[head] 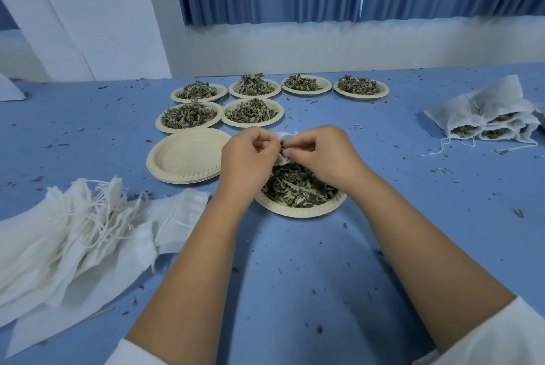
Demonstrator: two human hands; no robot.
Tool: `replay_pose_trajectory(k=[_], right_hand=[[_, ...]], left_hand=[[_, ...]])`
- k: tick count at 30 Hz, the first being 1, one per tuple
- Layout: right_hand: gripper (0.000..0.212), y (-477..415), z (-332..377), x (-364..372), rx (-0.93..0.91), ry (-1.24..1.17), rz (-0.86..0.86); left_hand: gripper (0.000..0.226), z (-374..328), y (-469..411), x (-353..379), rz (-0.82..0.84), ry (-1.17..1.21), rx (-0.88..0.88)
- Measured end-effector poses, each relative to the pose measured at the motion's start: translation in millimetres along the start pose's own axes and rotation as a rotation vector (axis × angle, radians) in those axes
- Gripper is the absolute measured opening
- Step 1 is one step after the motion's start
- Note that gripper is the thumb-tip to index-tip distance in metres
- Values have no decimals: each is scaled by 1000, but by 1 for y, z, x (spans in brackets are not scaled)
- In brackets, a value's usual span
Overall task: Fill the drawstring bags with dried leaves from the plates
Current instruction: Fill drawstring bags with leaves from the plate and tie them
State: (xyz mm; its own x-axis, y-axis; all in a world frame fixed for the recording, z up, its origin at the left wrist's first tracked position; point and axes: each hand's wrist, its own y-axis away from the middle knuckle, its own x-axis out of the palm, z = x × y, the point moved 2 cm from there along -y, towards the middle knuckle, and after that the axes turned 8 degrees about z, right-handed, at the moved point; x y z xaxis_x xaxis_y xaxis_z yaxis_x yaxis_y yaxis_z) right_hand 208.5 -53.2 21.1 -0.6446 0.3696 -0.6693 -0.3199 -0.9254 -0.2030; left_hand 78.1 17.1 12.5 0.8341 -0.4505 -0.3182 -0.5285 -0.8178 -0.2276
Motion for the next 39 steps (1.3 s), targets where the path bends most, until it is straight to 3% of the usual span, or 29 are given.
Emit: replay_pose_trajectory(k=[3, 5, 9, 13, 16, 24, 31, 35, 39], right_hand=[[21, 0, 2, 2, 3, -58, -4], [15, 0, 1, -3, 6, -128, -39], [5, 2, 2, -8, -56, -47, -104], [10, 3, 5, -6, -102, -5, 42], [3, 3, 7, 0, -121, 9, 58], [12, 4, -2, 0, 118, -290, 142], [10, 2, 0, 9, 10, 62, -96], [15, 1, 1, 3, -78, -54, -60], [19, -4, -8, -12, -17, -141, -159]], left_hand=[[13, 0, 0, 0, -10, -9, 6], [12, 1, 0, -1, -40, -8, 0], [11, 3, -1, -3, -86, 13, -9], [12, 3, -3, -5, -112, 48, -29], [13, 3, -3, -5, -104, 41, -20], [10, 0, 0, 2, 3, -82, 43], [7, -1, 1, 7, 53, -81, 78], [8, 0, -1, 2, -29, -61, 74], [14, 3, -3, -2, -78, -9, 34]])
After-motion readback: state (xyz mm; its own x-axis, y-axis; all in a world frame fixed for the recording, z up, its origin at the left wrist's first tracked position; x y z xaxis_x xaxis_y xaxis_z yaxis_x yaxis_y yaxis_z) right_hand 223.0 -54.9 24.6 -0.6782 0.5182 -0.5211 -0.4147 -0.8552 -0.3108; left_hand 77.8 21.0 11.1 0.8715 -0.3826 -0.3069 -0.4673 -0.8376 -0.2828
